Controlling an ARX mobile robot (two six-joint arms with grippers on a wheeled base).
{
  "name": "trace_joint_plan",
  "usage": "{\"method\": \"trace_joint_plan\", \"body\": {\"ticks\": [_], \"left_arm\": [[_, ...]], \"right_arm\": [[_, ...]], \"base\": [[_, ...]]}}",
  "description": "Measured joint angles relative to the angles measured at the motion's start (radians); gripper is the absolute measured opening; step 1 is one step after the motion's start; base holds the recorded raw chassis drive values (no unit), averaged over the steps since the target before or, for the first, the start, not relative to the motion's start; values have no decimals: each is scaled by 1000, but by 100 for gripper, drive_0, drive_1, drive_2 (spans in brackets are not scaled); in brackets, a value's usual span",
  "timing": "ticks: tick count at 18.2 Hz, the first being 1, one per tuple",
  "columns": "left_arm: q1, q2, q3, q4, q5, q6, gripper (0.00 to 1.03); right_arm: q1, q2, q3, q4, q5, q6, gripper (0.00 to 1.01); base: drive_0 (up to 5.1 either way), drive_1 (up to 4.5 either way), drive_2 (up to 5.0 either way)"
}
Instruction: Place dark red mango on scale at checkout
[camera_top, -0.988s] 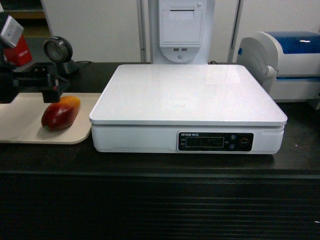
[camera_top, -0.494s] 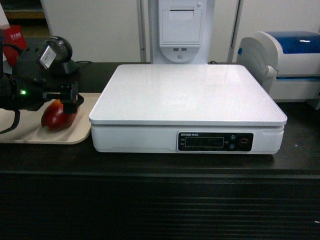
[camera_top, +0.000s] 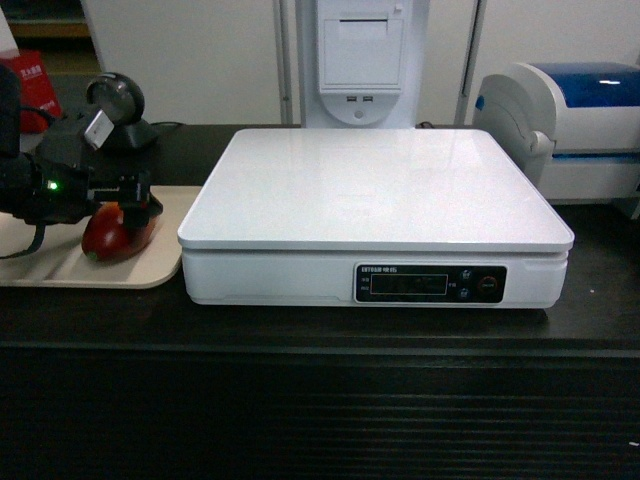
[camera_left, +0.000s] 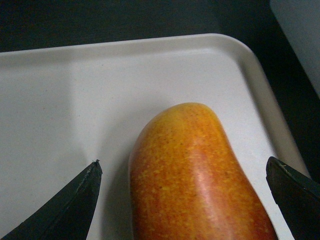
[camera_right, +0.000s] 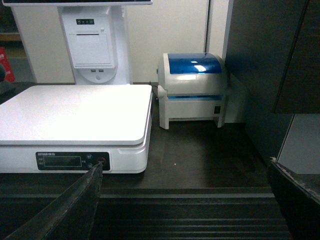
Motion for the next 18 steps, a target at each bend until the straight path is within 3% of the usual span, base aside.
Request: {"method": "trace_joint_plan", "body": {"ticks": [10, 12, 14, 18], "left_arm": [[31, 78, 28, 104, 64, -28, 97], [35, 78, 19, 147, 58, -48, 78], [39, 71, -6, 176, 70, -53, 67], [28, 16, -76, 195, 69, -61, 66]], "right_arm": [[0, 0, 0, 0, 0, 0, 98], [0, 0, 0, 0, 0, 0, 98], [0, 0, 0, 0, 0, 0, 98], [0, 0, 0, 0, 0, 0, 98]], "base": [[0, 0, 0], [0, 0, 0], [0, 0, 0], [0, 0, 0]]}}
